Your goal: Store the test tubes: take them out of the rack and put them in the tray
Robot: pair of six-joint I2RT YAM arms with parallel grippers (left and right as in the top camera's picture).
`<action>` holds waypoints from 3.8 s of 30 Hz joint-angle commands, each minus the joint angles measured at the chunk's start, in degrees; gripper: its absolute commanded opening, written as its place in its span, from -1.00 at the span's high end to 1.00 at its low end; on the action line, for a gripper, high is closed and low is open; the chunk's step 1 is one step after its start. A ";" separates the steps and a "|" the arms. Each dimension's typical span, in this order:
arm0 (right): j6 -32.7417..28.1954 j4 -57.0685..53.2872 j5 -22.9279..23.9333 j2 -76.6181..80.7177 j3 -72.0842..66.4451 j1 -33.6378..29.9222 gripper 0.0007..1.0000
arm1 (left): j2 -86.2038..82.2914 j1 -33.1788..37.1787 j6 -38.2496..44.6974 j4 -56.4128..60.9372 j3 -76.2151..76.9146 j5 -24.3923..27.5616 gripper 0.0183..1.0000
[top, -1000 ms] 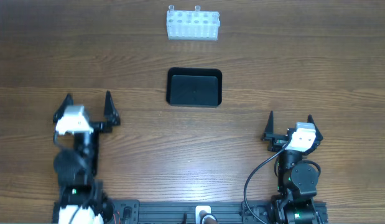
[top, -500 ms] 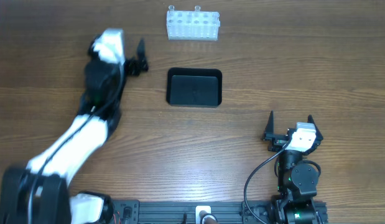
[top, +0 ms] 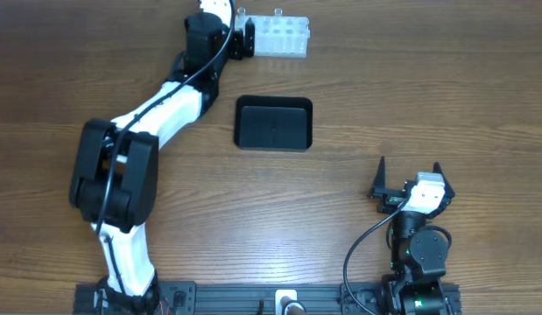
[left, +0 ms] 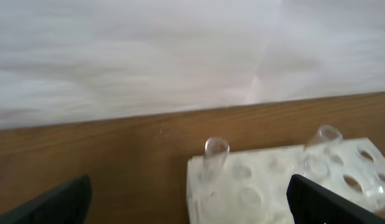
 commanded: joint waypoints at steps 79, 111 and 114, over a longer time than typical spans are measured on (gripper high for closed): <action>-0.26 -0.17 -0.44 -0.42 -0.33 -0.48 -0.99 | 14.03 -1.90 0.61 2.19 12.55 -1.11 0.73; -0.26 -0.17 -0.44 -0.42 -0.33 -0.48 -0.99 | -14.67 -1.90 6.36 -10.34 12.70 1.73 0.73; -0.26 -0.17 -0.44 -0.42 -0.33 -0.48 -0.98 | -17.53 -3.10 -0.72 -21.51 12.70 1.66 0.74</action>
